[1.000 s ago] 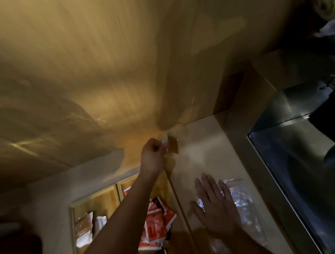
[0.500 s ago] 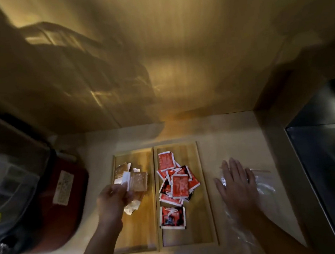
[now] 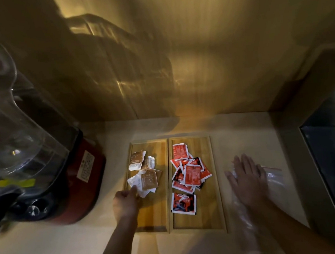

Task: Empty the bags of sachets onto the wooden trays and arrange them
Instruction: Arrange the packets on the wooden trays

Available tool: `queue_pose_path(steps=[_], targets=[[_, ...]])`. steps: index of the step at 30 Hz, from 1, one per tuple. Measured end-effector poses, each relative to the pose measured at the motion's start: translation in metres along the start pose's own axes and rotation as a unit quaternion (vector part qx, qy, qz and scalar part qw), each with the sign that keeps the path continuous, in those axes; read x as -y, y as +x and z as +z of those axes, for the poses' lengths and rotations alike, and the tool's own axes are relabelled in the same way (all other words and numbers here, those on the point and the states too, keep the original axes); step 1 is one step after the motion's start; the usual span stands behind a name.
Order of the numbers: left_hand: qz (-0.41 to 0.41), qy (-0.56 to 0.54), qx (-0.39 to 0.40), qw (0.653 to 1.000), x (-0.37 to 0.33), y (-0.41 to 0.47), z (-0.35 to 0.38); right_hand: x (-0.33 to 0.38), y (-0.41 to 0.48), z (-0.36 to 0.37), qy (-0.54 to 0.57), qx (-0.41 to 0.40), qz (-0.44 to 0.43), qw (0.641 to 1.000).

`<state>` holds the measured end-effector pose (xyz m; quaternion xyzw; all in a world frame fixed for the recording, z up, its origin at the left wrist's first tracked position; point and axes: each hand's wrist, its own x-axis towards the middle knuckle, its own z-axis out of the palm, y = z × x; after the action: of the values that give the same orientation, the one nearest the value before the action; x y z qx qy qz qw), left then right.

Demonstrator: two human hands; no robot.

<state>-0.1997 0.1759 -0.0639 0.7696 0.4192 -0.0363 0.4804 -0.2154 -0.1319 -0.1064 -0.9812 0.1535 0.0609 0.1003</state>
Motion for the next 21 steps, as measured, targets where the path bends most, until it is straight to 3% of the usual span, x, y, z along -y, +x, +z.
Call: queue_pose_path(steps=[2,4,7,10,13,17,21], targets=[[0.053,-0.011,-0.014,0.998,-0.011,-0.013,-0.003,-0.002,0.003,-0.003,0.006,0.016,-0.001,1.000],[0.110,-0.058,0.021,0.992,-0.028,-0.036,0.000,-0.001,0.005,-0.010,0.034,0.008,0.007,0.999],[0.185,-0.081,0.152,0.968,-0.049,-0.075,0.018,-0.002,0.001,-0.029,0.104,-0.039,0.033,0.993],[0.231,-0.004,0.284,0.930,-0.055,-0.107,0.052,-0.008,-0.007,-0.048,0.134,-0.071,0.054,0.987],[0.255,0.058,0.365,0.893,-0.052,-0.135,0.091,-0.023,-0.020,-0.056,0.150,-0.063,0.090,0.982],[0.275,0.138,0.387,0.869,-0.038,-0.155,0.124,-0.043,-0.039,-0.053,0.163,-0.036,0.145,0.975],[0.348,0.290,0.314,0.834,-0.025,-0.146,0.135,-0.041,-0.055,-0.051,0.180,0.030,0.154,0.971]])
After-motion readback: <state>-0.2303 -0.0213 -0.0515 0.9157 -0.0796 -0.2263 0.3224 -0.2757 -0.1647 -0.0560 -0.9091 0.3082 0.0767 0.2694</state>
